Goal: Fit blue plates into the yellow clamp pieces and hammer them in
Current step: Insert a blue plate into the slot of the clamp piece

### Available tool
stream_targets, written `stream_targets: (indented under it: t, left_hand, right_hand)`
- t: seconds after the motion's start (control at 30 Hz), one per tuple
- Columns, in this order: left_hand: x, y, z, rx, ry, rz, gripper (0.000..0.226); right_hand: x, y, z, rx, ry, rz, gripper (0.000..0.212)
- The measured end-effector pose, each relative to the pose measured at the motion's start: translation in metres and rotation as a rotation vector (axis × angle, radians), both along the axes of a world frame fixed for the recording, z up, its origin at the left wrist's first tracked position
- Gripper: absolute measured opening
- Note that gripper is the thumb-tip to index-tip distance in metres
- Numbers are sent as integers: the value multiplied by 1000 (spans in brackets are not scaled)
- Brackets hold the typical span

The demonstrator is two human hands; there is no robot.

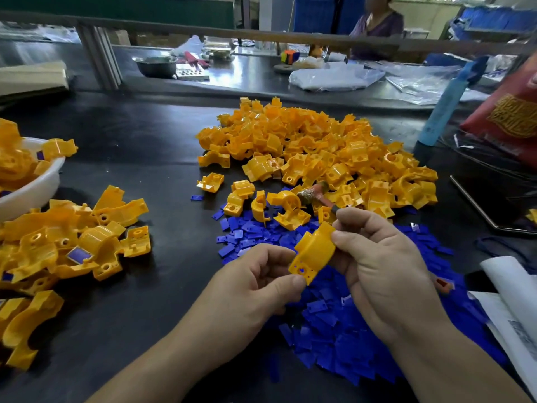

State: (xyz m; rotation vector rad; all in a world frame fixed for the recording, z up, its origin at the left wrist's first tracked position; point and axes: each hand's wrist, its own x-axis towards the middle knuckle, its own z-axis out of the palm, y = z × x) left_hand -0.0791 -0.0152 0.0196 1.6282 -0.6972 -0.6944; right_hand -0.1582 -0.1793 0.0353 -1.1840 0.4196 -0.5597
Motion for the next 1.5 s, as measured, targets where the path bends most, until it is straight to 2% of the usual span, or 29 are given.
stream_targets:
  t: [0.1, 0.2, 0.23, 0.3, 0.33, 0.4, 0.47, 0.53, 0.63, 0.9, 0.97, 1.07, 1.13, 1.2, 1.33, 1.5]
  left_hand:
    - [2, -1, -1, -94, 86, 23, 32]
    - [9, 2, 0, -251, 200, 135, 24]
    - [12, 3, 0, -295, 227, 173, 24]
    - [21, 4, 1, -353, 259, 264, 20]
    - [26, 5, 0, -378, 281, 307, 14]
    - [36, 9, 0, -437, 334, 361, 6]
    - [45, 14, 0, -507, 396, 402, 14]
    - [48, 18, 2, -505, 425, 430, 31]
    - [43, 13, 1, -386, 431, 420, 43]
    - [24, 4, 5, -169, 473, 321, 57]
    - [20, 3, 4, -132, 436, 312, 59]
    - [15, 2, 1, -57, 312, 325, 65]
    - [13, 2, -2, -3, 199, 338, 69]
    - [12, 2, -4, 19, 139, 329, 66]
    - [11, 2, -6, -62, 160, 270, 57]
    - [11, 2, -6, -115, 168, 198, 41]
  right_hand:
    - [1, 7, -2, 83, -27, 26, 26]
    - [0, 11, -2, -132, 30, 65, 28]
    - [-2, 11, -1, -286, 81, 82, 25]
    - [-7, 10, 0, -766, 245, 83, 10]
    - [-9, 9, 0, -1046, 372, 77, 17]
    - [-9, 6, -4, -1491, 637, 91, 49]
    - [-8, 5, -5, -1648, 806, 119, 59]
    - [-6, 6, -9, -1650, 836, 154, 46]
    - [-3, 9, -15, -1656, 756, 148, 28]
    - [-3, 1, -16, -1544, 595, 31, 30]
    - [-4, 3, -12, -1366, 517, 27, 25]
    - [-4, 10, -5, -989, 352, 116, 17]
    - [-5, 16, -1, -848, 250, 172, 15]
    - [-7, 20, 0, -883, 188, 179, 16]
    - [-8, 27, 0, -1045, 126, 180, 19]
    - [-7, 25, 0, -1141, 126, 134, 21]
